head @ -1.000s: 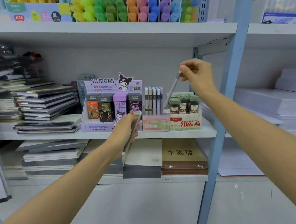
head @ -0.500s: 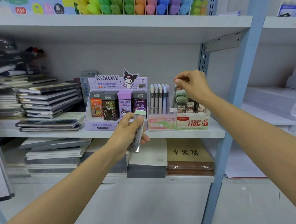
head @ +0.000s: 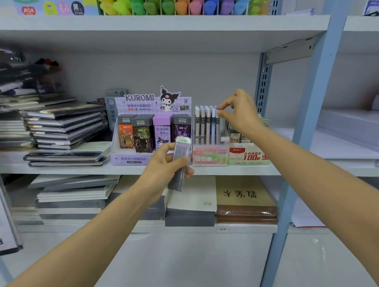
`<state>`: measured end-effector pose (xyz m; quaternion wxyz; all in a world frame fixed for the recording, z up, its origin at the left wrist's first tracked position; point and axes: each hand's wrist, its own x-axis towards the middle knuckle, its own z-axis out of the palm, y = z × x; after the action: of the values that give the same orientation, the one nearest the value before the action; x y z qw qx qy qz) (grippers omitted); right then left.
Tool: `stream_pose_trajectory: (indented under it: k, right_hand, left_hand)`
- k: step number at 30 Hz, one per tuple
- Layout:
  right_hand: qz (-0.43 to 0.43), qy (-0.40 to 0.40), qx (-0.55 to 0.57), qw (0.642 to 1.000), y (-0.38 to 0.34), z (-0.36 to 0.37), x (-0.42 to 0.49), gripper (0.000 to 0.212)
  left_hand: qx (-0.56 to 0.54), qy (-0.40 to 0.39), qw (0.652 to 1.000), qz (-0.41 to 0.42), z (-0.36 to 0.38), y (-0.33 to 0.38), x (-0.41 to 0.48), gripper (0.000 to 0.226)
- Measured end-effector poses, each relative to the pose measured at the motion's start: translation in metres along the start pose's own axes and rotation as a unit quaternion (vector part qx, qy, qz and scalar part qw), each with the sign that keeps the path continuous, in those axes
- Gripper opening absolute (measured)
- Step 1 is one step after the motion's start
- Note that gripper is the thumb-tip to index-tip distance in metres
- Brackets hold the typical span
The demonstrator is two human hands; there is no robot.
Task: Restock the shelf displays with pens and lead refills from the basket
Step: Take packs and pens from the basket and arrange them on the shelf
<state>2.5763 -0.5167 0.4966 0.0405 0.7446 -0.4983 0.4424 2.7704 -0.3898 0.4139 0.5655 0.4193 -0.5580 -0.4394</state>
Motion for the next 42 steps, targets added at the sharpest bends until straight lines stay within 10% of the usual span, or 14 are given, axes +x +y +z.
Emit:
stream_pose_trajectory:
  k: [4,10,19,26,28,31,37,42]
  right_hand:
    - [-0.031,0.008,0.087,0.996,-0.009,-0.013,-0.017,0.019]
    - [-0.12,-0.362,0.353,0.854,-0.016,-0.027,-0.065,0.04]
    - [0.004,-0.184,0.424,0.887,0.012,-0.044,-0.069,0.015]
    - [0.02,-0.189,0.441,0.877,0.037,-0.059,-0.078,0.012]
    - [0.048,-0.112,0.437,0.891,0.047,-0.068,-0.075,0.013]
    - [0.053,0.003,0.411,0.91,0.062,-0.083,-0.065,0.01]
    - [0.01,0.033,0.256,0.966,0.08,-0.093,-0.049,0.01]
    - [-0.039,-0.003,0.157,0.987,0.08,-0.076,-0.047,0.013]
  left_hand:
    - [-0.013,-0.005,1.0,0.003,0.003,0.0,-0.001,0.035]
    - [-0.087,-0.065,0.994,-0.02,0.02,0.005,-0.002,0.047]
    - [-0.004,-0.091,0.996,0.021,0.043,0.008,-0.004,0.028]
    - [0.049,-0.042,0.996,0.064,0.069,0.004,0.001,0.026]
    - [0.217,-0.003,0.966,0.141,0.073,-0.001,0.004,0.031]
    - [0.462,0.038,0.833,0.302,0.075,-0.007,0.01,0.037]
    - [0.656,0.0,0.686,0.315,0.097,-0.022,0.027,0.072]
    - [0.701,-0.002,0.653,0.287,0.096,-0.029,0.039,0.076]
